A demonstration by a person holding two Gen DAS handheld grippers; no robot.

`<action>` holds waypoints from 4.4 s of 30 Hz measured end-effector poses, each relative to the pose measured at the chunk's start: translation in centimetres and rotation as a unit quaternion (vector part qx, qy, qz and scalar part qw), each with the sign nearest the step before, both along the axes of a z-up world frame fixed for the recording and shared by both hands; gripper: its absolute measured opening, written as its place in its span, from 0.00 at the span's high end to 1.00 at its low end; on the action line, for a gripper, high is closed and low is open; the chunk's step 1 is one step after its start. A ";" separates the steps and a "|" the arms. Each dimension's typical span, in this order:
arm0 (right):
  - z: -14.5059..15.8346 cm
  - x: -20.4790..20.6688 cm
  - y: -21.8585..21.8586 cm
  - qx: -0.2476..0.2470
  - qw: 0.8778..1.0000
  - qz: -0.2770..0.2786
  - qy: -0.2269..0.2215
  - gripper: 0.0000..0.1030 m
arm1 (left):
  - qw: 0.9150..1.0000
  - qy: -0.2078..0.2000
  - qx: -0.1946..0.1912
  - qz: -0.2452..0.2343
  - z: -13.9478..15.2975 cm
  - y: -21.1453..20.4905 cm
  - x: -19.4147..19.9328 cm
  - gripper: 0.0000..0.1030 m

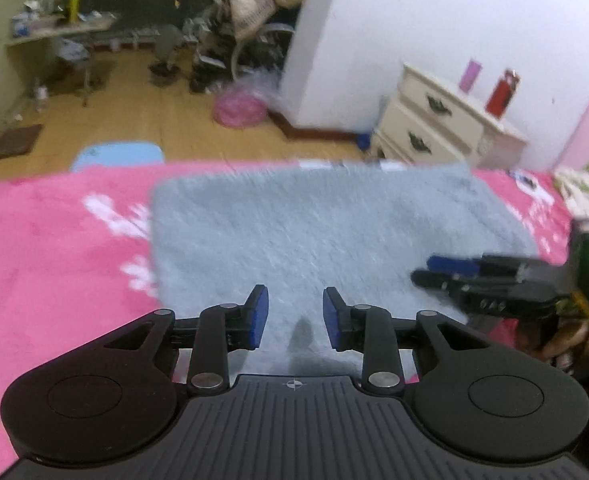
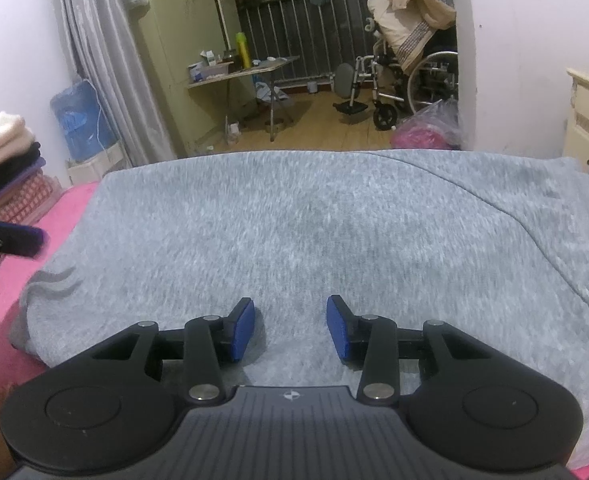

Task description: Fold clothes

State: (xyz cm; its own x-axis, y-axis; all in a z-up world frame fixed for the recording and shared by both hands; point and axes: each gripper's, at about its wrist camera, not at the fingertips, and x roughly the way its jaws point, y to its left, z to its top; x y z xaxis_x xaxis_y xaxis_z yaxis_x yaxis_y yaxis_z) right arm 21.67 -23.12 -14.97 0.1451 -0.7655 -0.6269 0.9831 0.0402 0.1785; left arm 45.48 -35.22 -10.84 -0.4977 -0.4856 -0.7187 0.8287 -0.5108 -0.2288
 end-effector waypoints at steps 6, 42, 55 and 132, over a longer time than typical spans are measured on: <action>0.1 0.1 0.0 0.004 1.000 0.003 0.007 0.59 | 0.999 -0.026 -0.019 0.002 -2.4 0.9 -1.2 0.64; 0.8 -4.1 -2.7 0.099 0.987 -0.096 0.082 0.00 | 0.992 -0.099 0.079 -0.005 -1.0 -0.9 -5.7 0.00; 0.1 -4.5 -0.9 0.040 0.993 -0.072 0.086 0.00 | 0.985 -0.147 0.077 0.054 1.6 -4.4 -6.8 0.00; -1.0 -0.9 -0.8 0.012 0.993 -0.077 0.092 0.12 | 0.967 -0.215 0.001 0.136 1.1 -2.2 -6.3 0.00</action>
